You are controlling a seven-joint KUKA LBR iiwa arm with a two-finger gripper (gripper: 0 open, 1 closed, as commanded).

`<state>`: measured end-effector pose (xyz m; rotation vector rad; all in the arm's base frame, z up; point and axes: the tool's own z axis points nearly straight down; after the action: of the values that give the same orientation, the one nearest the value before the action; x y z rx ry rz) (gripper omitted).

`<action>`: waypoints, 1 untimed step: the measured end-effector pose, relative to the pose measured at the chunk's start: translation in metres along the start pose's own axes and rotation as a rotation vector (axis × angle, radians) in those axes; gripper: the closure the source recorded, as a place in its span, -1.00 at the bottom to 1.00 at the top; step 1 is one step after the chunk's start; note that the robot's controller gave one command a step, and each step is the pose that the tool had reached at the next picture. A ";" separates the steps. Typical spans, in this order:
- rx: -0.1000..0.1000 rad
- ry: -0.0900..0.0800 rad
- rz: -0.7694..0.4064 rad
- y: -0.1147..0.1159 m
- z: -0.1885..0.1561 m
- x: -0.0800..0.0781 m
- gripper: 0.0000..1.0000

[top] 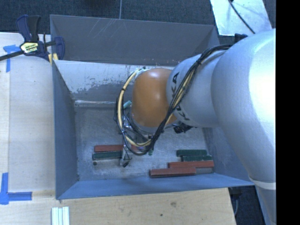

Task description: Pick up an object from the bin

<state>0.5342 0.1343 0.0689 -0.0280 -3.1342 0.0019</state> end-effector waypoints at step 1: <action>0.000 -0.001 0.002 0.000 -0.001 -0.001 1.00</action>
Offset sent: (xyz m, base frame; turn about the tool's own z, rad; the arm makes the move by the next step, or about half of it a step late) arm 0.0000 0.0000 0.0000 0.0000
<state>0.5348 0.1339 0.0694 -0.0308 -3.1356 0.0013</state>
